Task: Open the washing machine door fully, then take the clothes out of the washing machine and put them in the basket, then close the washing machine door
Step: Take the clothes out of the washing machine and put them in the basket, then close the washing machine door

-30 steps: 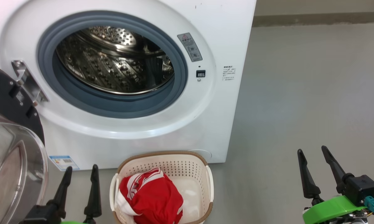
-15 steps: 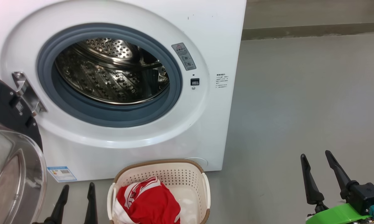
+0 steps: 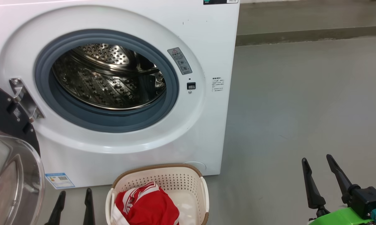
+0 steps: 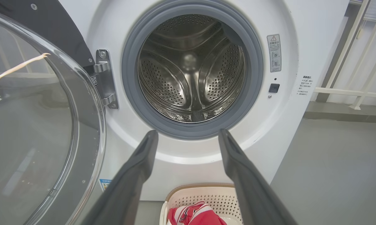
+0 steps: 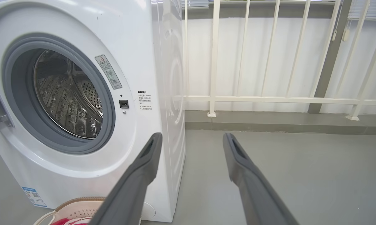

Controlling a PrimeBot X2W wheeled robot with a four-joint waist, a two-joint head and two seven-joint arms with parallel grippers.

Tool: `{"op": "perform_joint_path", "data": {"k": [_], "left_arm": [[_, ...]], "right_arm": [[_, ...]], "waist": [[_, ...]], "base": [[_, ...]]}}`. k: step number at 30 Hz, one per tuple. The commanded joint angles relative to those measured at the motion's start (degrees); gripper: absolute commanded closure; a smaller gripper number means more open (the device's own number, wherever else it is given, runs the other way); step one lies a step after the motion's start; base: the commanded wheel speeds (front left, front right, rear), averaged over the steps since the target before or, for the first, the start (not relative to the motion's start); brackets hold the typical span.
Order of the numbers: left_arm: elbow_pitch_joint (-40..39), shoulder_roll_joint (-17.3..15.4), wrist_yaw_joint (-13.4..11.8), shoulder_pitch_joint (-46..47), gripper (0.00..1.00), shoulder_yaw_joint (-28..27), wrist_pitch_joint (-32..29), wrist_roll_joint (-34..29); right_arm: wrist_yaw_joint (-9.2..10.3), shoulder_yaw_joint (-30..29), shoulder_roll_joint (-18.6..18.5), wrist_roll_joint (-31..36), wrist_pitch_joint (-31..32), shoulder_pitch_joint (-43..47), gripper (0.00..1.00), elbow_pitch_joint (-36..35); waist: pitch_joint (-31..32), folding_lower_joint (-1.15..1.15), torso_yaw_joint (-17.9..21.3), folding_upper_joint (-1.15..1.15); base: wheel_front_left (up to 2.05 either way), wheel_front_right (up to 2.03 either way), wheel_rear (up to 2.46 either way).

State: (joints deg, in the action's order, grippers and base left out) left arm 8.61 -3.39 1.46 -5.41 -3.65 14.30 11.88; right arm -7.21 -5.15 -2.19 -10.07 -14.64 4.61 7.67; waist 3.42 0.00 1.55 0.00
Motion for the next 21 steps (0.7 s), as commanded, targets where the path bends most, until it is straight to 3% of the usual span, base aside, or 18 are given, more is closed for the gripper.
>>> {"op": "perform_joint_path", "data": {"k": [1,7,21], "left_arm": [[-1.8,-0.9,-0.5,0.9,0.0,-2.1,0.7,-0.1],[-2.2,-1.1,-0.9,0.8,0.0,-1.7,0.6,-0.3],[-4.4,-1.5,-1.2,0.4,0.0,-0.4,-0.1,-0.1]], "right_arm": [[-0.28,1.1,-0.7,-0.1,-0.4,-1.0,0.0,-1.3],[-0.28,0.8,-0.7,-0.3,-0.4,-1.0,0.0,-1.2],[-0.28,0.5,-0.7,-1.0,-0.4,-0.9,0.0,-1.0]], "waist": [[0.0,0.0,0.0,0.0],[0.0,0.0,-0.1,0.0],[-0.5,0.0,-0.9,0.0]], "base": [[-0.56,0.56,0.0],[-1.04,1.04,0.0],[-1.72,1.72,0.0]]}}
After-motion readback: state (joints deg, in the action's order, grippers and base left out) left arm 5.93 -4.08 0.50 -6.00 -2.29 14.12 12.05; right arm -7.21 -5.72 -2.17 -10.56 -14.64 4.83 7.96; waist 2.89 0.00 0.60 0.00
